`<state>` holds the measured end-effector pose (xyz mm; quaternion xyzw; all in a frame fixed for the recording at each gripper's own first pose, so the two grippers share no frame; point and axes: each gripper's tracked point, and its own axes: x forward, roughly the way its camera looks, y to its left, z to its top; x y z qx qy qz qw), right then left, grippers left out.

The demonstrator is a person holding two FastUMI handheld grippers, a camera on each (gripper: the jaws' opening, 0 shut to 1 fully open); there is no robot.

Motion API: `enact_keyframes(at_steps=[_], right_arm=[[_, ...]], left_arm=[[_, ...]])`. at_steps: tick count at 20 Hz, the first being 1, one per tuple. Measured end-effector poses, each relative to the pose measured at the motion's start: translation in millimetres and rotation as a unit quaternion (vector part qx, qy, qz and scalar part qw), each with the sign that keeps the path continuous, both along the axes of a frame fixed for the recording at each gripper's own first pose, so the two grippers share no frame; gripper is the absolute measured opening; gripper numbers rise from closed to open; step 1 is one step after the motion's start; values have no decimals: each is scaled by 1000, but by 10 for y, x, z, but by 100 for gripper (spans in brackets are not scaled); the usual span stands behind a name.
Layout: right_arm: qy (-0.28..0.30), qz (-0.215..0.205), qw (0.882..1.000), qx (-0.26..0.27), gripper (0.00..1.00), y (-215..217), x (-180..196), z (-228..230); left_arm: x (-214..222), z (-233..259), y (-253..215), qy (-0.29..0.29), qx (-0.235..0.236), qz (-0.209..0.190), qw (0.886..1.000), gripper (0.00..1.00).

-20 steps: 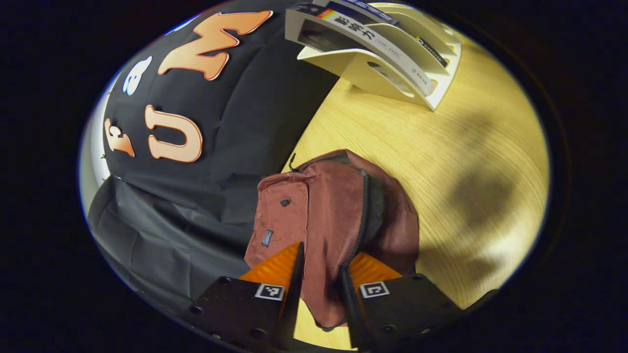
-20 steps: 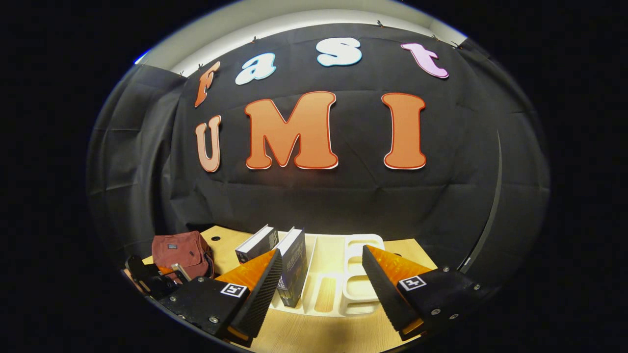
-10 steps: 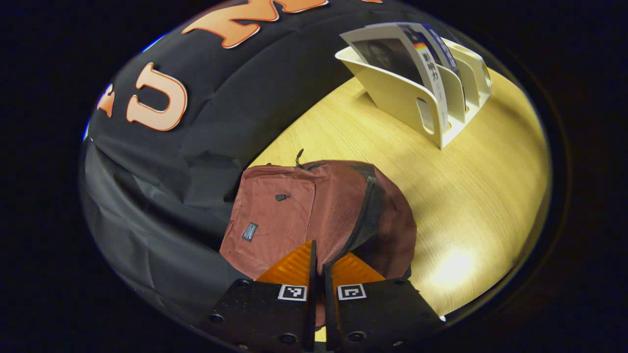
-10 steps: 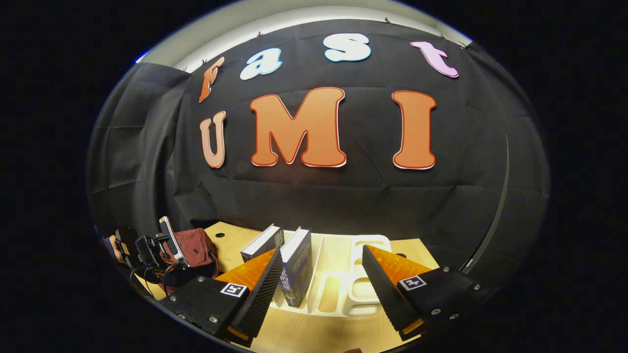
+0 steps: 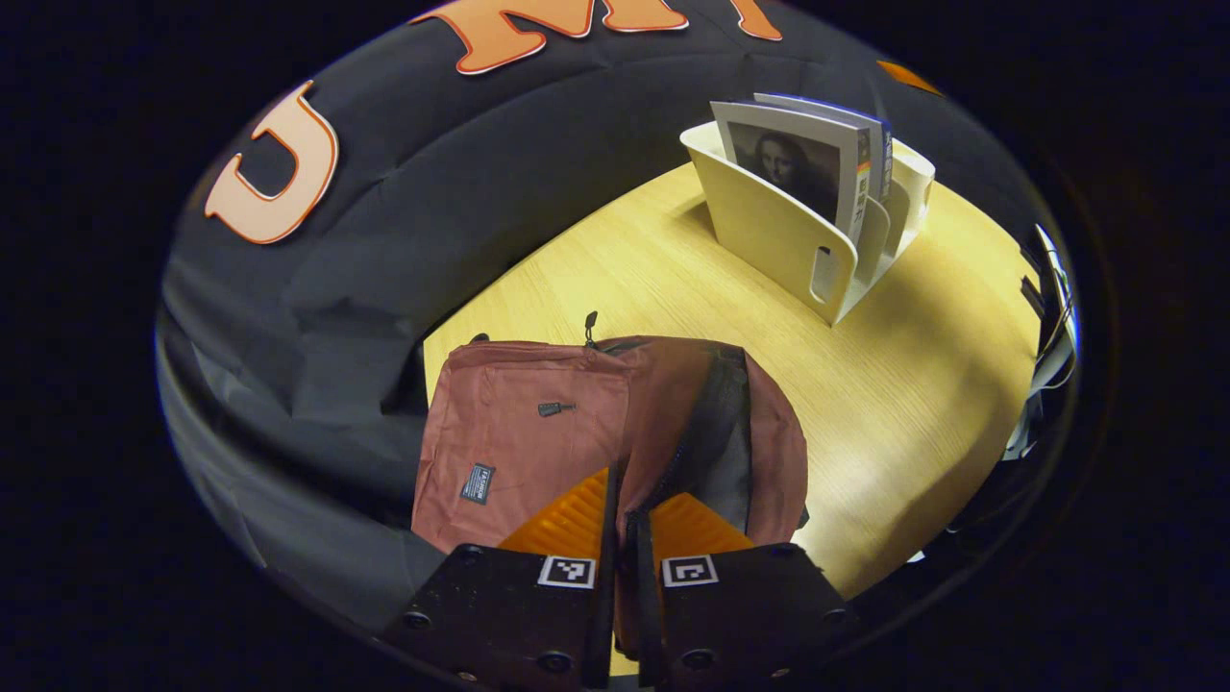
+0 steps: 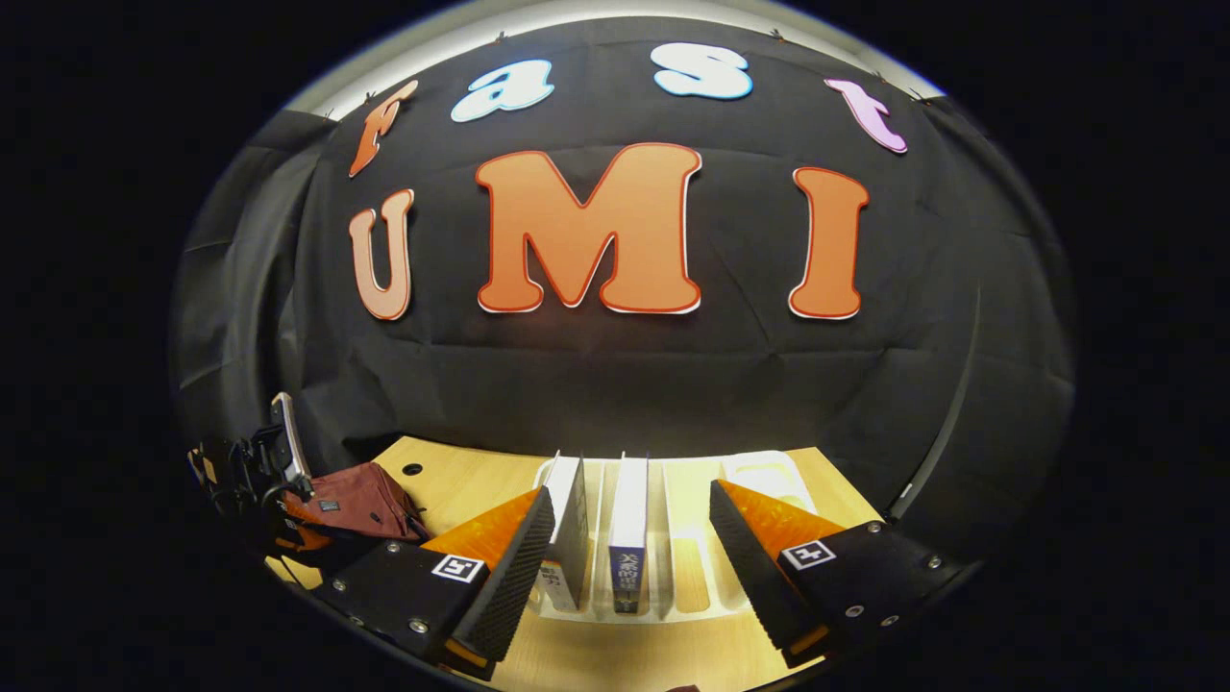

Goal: Open the schoolbag, grab two books from the bookshelf and put them into the schoolbag.

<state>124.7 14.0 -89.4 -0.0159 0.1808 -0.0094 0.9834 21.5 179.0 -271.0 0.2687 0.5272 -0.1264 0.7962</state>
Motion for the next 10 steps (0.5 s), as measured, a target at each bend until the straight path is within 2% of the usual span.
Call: enact_keyframes(at_steps=[3,6,10], right_arm=[[46,-9,999,-20,96,227,93,-125],[98,-16,995,-11,97,384,177,-293],[164,16,985,-43,97,551,312,-493]], left_arm=[[44,67,51,28,-38,-13,999,8],[94,152,114,49,-85,-12,995,7],[174,192,200,63,-111,1,992,5]])
